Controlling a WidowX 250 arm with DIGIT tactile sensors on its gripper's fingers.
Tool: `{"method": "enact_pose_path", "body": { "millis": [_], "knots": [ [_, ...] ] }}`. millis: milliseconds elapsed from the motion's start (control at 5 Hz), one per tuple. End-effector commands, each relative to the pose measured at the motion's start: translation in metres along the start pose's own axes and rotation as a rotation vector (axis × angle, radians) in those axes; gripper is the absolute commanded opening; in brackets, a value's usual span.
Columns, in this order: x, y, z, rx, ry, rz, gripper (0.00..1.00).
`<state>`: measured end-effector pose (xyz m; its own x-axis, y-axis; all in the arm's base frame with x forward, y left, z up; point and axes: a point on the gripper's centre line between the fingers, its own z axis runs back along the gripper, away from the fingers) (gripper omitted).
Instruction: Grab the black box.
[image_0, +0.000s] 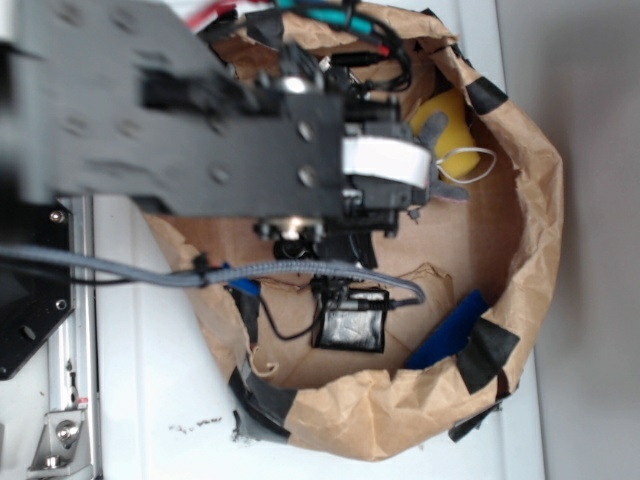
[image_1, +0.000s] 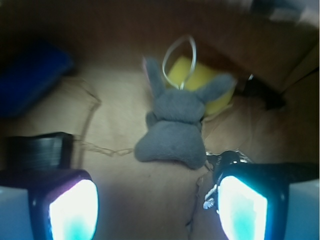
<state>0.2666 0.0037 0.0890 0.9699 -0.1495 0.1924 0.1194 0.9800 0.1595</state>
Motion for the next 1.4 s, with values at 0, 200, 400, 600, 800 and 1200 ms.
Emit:
{"method": "enact_pose_path", "body": {
  "millis": [0,200,400,600,800,1200],
  "knots": [
    [0.005,-0.039,-0.008,-0.021,-0.027,0.009,1.00],
    [0.008,-0.060,-0.011,-0.052,-0.032,-0.010,1.00],
    [0.015,-0.062,-0.005,-0.115,-0.045,0.003,1.00],
    [0.011,-0.074,-0.014,-0.160,0.003,-0.029,1.00],
    [0.005,-0.081,-0.031,-0.129,0.002,-0.069,1.00],
    [-0.004,-0.092,-0.050,-0.128,0.052,-0.124,1.00]
  ]
}}
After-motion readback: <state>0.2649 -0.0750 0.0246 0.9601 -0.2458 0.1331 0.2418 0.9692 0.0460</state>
